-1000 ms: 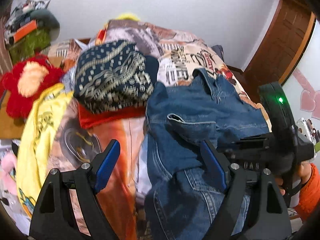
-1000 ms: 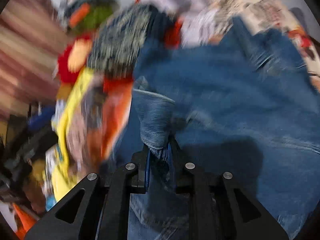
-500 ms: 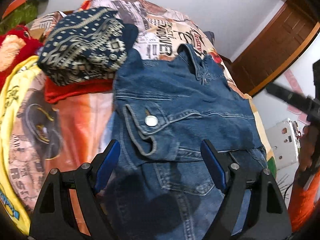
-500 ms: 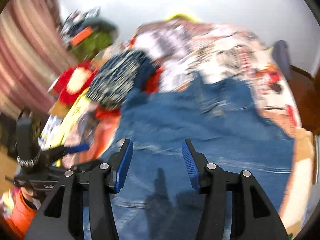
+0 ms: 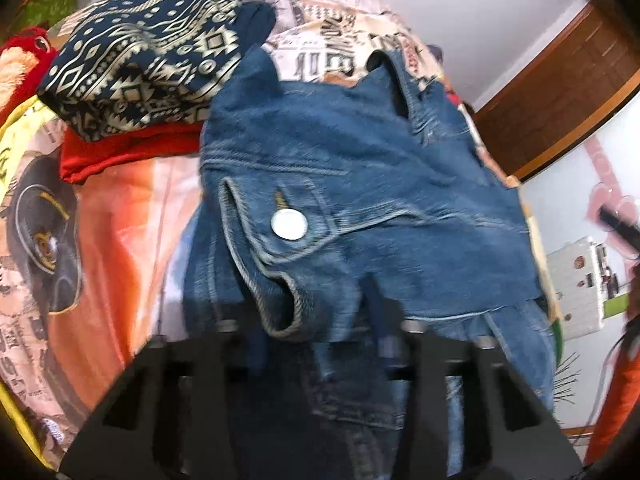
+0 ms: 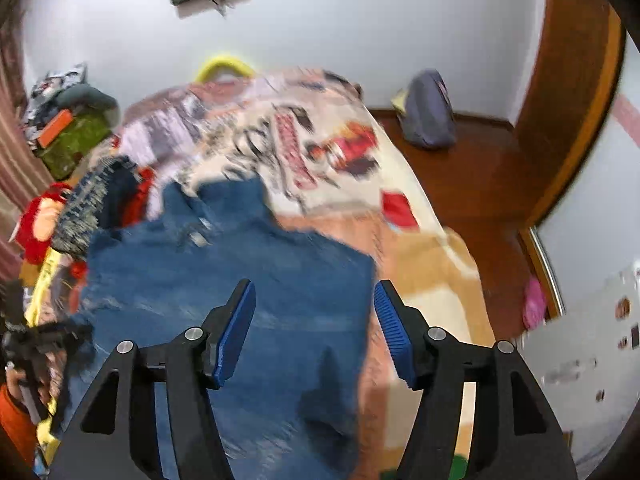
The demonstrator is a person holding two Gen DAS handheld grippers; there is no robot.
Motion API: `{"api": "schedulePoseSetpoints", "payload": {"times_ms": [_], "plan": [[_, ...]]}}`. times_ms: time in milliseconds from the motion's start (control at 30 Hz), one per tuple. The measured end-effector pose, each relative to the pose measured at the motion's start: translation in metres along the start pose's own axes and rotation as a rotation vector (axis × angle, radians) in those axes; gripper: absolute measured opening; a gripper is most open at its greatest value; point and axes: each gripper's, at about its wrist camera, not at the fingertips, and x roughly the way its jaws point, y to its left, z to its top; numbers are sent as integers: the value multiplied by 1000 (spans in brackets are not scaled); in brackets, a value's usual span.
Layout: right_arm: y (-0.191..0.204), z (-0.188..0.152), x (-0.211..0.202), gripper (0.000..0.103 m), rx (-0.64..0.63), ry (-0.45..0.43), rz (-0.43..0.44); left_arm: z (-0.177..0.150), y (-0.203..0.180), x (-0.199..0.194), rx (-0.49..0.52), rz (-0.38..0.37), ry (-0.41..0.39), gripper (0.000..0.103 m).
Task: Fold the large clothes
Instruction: 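Release the folded side with the right gripper and smooth the jacket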
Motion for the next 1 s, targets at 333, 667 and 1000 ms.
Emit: {"api": "schedulePoseSetpoints", "payload": {"times_ms": [333, 667, 1000], "plan": [[-24, -54, 53, 58, 97, 153, 58, 19, -34, -64, 137, 82, -240, 21], [-15, -93, 86, 63, 119, 233, 45, -2, 4, 1, 137, 186, 7, 49], [-33, -94, 49, 69, 128, 177, 31, 9, 16, -39, 175, 227, -43, 58]]}}
